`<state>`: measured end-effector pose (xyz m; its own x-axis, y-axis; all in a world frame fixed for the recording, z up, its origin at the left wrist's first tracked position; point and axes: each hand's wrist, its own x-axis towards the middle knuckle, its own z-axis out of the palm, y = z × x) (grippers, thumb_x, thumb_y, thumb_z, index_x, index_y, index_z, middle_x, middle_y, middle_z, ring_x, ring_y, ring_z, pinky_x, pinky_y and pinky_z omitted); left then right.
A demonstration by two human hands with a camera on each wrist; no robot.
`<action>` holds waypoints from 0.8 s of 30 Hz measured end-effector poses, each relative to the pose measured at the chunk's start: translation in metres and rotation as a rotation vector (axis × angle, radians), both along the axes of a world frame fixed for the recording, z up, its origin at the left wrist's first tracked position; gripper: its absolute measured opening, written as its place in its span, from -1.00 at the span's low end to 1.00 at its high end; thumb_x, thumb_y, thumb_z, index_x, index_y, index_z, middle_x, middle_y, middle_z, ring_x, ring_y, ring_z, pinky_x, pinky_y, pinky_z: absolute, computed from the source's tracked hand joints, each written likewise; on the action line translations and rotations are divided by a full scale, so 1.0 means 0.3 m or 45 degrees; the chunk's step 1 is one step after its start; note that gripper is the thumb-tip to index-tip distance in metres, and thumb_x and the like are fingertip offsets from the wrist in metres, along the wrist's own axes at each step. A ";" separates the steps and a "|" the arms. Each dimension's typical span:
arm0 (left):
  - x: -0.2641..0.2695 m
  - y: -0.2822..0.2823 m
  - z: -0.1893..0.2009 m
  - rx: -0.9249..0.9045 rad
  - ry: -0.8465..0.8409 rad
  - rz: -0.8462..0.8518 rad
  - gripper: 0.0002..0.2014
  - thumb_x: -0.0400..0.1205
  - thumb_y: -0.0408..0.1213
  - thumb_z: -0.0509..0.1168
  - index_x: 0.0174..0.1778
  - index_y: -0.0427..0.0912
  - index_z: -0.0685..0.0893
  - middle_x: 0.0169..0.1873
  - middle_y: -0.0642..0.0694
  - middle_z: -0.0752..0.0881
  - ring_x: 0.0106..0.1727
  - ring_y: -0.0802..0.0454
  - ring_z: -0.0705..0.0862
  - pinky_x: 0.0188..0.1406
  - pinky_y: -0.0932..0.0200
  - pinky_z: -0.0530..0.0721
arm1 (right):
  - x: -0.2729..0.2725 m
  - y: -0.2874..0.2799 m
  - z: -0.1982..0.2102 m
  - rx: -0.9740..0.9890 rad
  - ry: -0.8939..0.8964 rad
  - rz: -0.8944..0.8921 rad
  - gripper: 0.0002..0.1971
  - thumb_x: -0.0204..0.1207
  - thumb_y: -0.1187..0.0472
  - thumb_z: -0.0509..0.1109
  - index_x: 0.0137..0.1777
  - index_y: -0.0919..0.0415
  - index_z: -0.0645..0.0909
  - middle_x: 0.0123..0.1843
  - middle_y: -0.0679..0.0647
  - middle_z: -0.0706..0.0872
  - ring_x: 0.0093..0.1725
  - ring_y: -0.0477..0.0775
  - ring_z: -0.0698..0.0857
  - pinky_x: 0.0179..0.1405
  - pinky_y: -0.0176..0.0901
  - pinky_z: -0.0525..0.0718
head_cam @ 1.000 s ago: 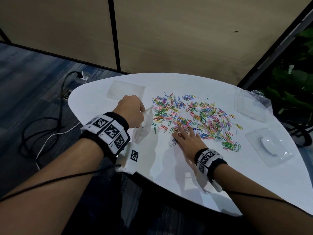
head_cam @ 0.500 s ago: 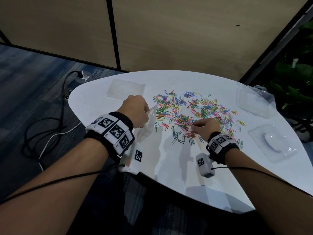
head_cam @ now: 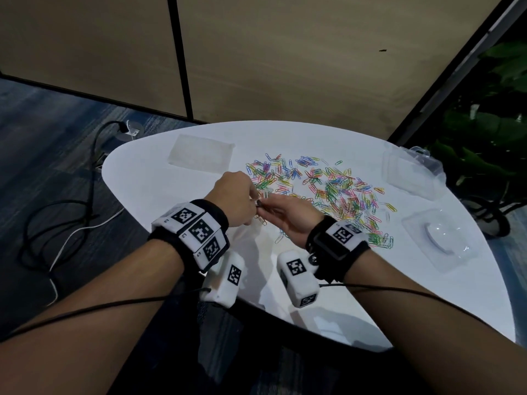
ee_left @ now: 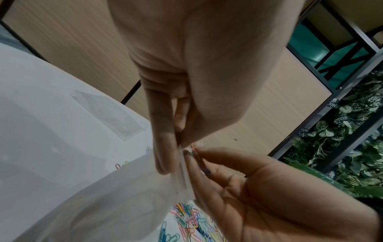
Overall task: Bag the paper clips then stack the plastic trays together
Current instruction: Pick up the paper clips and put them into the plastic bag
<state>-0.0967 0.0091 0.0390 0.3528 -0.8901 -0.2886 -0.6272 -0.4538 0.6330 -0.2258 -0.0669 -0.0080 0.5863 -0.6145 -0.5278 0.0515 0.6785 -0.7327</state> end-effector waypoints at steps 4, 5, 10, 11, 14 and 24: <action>-0.008 0.001 -0.005 0.003 -0.045 -0.012 -0.76 0.54 -0.53 0.27 -0.08 -0.26 0.84 -0.34 -0.22 0.80 -0.14 -0.18 0.86 0.09 -0.04 0.83 | 0.020 0.025 -0.011 -0.128 0.156 0.032 -0.78 0.52 0.65 0.24 -0.10 0.41 0.67 -0.19 0.23 0.75 -0.17 0.12 0.74 -0.08 -0.21 0.81; -0.005 0.001 -0.009 -0.002 -0.045 -0.006 -0.76 0.52 -0.53 0.28 -0.09 -0.25 0.84 -0.30 -0.22 0.80 -0.08 -0.20 0.84 0.12 -0.04 0.82 | 0.022 0.035 -0.009 -0.161 0.198 0.038 -0.75 0.51 0.66 0.24 -0.11 0.40 0.68 -0.21 0.23 0.77 -0.23 0.12 0.75 -0.13 -0.22 0.82; -0.005 0.000 -0.013 -0.052 -0.019 0.003 -0.76 0.57 -0.46 0.33 0.07 -0.24 0.85 0.01 -0.27 0.83 0.10 -0.21 0.80 0.21 -0.05 0.78 | 0.029 0.053 -0.030 -0.628 0.599 0.187 -0.80 0.38 0.48 0.47 -0.33 0.18 0.77 -0.30 0.30 0.77 -0.32 0.16 0.69 -0.08 0.07 0.81; -0.006 0.001 -0.015 -0.055 -0.006 -0.004 -0.77 0.59 -0.47 0.34 0.09 -0.25 0.84 0.02 -0.29 0.83 0.09 -0.23 0.81 0.21 -0.07 0.78 | 0.030 0.049 -0.032 -0.820 0.733 0.279 -0.84 0.39 0.41 0.47 -0.32 0.17 0.80 -0.34 0.25 0.76 -0.33 0.13 0.68 -0.13 0.05 0.80; -0.006 0.003 -0.019 -0.033 0.014 -0.008 -0.74 0.60 -0.53 0.31 0.13 -0.28 0.81 -0.04 -0.29 0.83 -0.06 -0.22 0.86 0.12 -0.07 0.82 | 0.041 0.050 -0.011 -1.241 1.051 0.455 -0.83 0.54 0.32 0.36 -0.05 0.25 0.81 -0.29 0.16 0.76 -0.31 0.10 0.66 -0.38 -0.26 0.60; -0.021 0.001 -0.033 0.022 -0.010 -0.011 -0.69 0.62 -0.55 0.28 0.24 -0.30 0.77 -0.10 -0.30 0.84 -0.21 -0.20 0.88 0.06 -0.07 0.85 | 0.020 0.037 0.053 -1.471 1.066 0.692 -0.65 0.44 0.40 0.39 0.23 0.20 0.67 0.07 0.09 0.79 0.02 0.09 0.77 0.10 -0.10 0.74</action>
